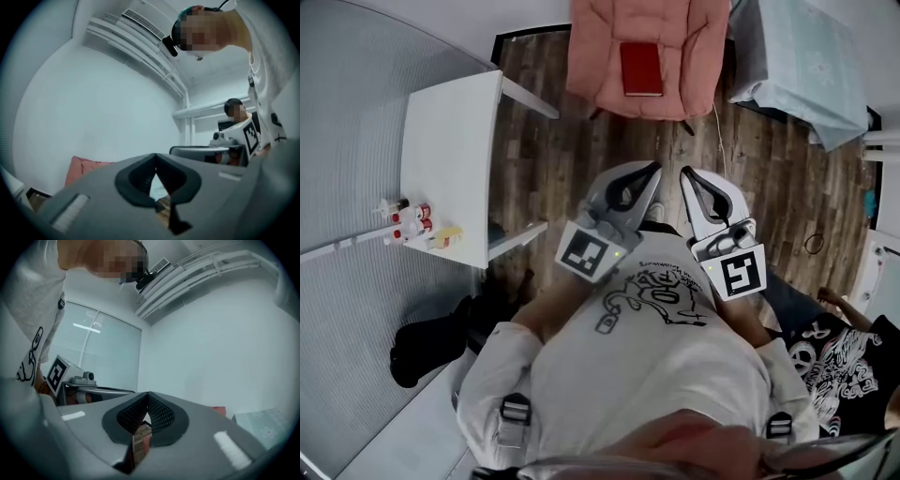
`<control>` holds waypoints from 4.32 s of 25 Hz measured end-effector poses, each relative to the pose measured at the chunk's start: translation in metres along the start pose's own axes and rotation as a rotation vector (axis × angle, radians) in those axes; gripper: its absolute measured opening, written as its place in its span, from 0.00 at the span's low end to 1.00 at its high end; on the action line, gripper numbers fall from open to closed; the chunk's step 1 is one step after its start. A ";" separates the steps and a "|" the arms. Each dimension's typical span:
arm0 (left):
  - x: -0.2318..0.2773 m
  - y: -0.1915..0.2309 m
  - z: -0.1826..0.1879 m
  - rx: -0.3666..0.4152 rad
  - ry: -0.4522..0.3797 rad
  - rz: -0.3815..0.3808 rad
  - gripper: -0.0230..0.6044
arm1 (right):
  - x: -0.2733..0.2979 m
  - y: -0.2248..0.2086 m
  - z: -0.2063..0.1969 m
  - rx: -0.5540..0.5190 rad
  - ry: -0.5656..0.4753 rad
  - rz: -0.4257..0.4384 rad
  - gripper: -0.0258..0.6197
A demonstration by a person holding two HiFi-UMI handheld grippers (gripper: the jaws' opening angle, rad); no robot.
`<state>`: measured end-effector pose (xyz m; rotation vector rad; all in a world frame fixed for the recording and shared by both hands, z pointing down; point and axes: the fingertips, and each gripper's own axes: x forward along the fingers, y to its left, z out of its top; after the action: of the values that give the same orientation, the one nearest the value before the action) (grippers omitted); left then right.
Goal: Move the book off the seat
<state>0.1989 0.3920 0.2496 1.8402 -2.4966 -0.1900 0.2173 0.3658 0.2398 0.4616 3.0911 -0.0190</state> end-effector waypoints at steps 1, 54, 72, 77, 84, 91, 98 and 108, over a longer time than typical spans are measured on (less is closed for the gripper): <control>0.000 -0.001 0.000 -0.004 0.001 0.000 0.04 | -0.001 0.000 0.000 0.001 -0.001 0.001 0.05; 0.141 0.329 0.031 -0.041 0.014 -0.091 0.04 | 0.338 -0.136 -0.008 -0.030 0.051 -0.048 0.05; 0.166 0.394 0.001 -0.090 0.056 -0.089 0.04 | 0.398 -0.168 -0.039 -0.020 0.101 -0.057 0.05; 0.180 0.397 -0.010 -0.096 0.080 -0.089 0.04 | 0.401 -0.181 -0.049 0.002 0.114 -0.056 0.05; 0.203 0.405 -0.029 -0.100 0.114 -0.070 0.04 | 0.403 -0.204 -0.069 0.026 0.146 -0.041 0.05; 0.229 0.413 -0.060 -0.114 0.144 -0.032 0.04 | 0.404 -0.233 -0.100 0.042 0.190 -0.022 0.05; 0.249 0.414 -0.101 -0.142 0.166 -0.041 0.04 | 0.405 -0.256 -0.145 0.095 0.234 0.009 0.05; 0.254 0.426 -0.158 -0.166 0.239 -0.008 0.08 | 0.407 -0.265 -0.202 0.138 0.288 0.030 0.07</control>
<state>-0.2653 0.2611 0.4458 1.6988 -2.2422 -0.1612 -0.2526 0.2342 0.4376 0.5620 3.3793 -0.1827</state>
